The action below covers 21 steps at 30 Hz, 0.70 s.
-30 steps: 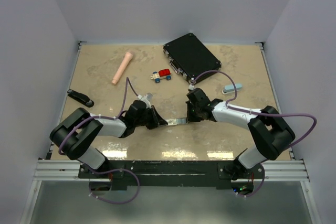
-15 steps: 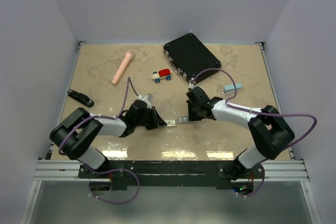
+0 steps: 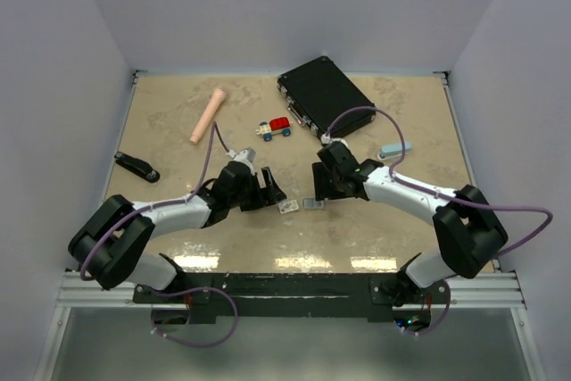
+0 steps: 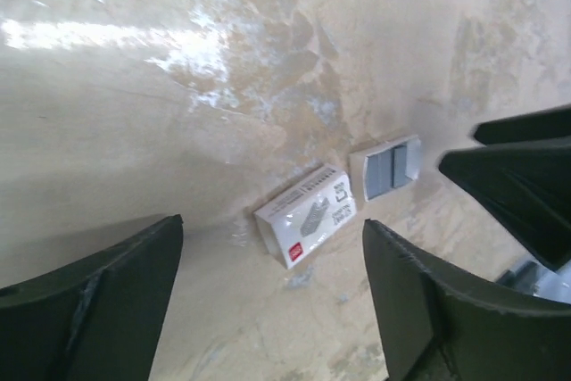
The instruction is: Load the staples into the stapler
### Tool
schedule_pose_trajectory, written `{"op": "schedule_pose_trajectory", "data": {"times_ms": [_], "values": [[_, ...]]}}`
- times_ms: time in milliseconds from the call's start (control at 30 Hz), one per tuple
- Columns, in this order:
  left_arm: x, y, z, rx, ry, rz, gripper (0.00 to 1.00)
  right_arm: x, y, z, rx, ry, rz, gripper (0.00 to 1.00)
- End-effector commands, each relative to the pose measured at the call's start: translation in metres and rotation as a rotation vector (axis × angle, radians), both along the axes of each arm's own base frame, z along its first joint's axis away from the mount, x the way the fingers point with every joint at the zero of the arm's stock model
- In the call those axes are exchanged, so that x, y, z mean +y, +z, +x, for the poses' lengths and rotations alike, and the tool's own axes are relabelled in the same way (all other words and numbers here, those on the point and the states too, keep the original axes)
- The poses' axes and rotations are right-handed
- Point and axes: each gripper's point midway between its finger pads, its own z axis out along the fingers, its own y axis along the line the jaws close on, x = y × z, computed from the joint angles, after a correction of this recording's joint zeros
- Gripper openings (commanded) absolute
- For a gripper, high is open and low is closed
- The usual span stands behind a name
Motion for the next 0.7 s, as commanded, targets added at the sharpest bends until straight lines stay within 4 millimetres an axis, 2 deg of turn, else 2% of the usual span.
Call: {"op": "schedule_pose_trajectory", "data": {"times_ms": [0, 33, 67, 100, 133, 167, 200, 233, 267, 500, 667], "values": [[0.026, 0.037, 0.030, -0.119, 0.117, 0.122, 0.92, -0.006, 0.056, 0.026, -0.158, -0.038, -0.002, 0.68], [0.038, 0.036, 0.033, -0.126, 0.154, 0.179, 0.96, -0.006, 0.064, 0.028, -0.178, -0.040, 0.003, 0.71], [0.050, 0.036, 0.033, -0.113, 0.181, 0.219, 0.97, -0.007, 0.072, 0.031, -0.199, -0.047, 0.002, 0.78], [0.055, 0.050, 0.038, -0.139, 0.209, 0.225, 0.99, -0.007, 0.076, 0.031, -0.213, -0.046, 0.006, 0.81], [0.071, 0.049, 0.039, -0.132, 0.255, 0.285, 1.00, -0.008, 0.084, 0.033, -0.235, -0.048, 0.016, 0.85], [0.080, 0.061, 0.045, -0.151, 0.296, 0.291, 1.00, -0.010, 0.090, 0.035, -0.253, -0.055, 0.017, 0.89], [0.088, 0.064, 0.046, -0.150, 0.328, 0.312, 1.00, -0.010, 0.093, 0.035, -0.263, -0.055, 0.018, 0.91], [0.104, 0.063, 0.045, -0.142, 0.370, 0.365, 1.00, -0.011, 0.100, 0.036, -0.283, -0.056, 0.023, 0.97], [0.113, 0.072, 0.049, -0.155, 0.410, 0.371, 1.00, -0.013, 0.103, 0.038, -0.301, -0.062, 0.021, 0.98], [0.189, 0.087, 0.054, -0.112, 0.598, 0.511, 1.00, -0.012, 0.125, 0.041, -0.401, -0.036, 0.070, 0.98], [0.260, 0.102, 0.052, -0.067, 0.792, 0.635, 1.00, -0.007, 0.127, 0.041, -0.421, 0.002, 0.090, 0.98]]}}
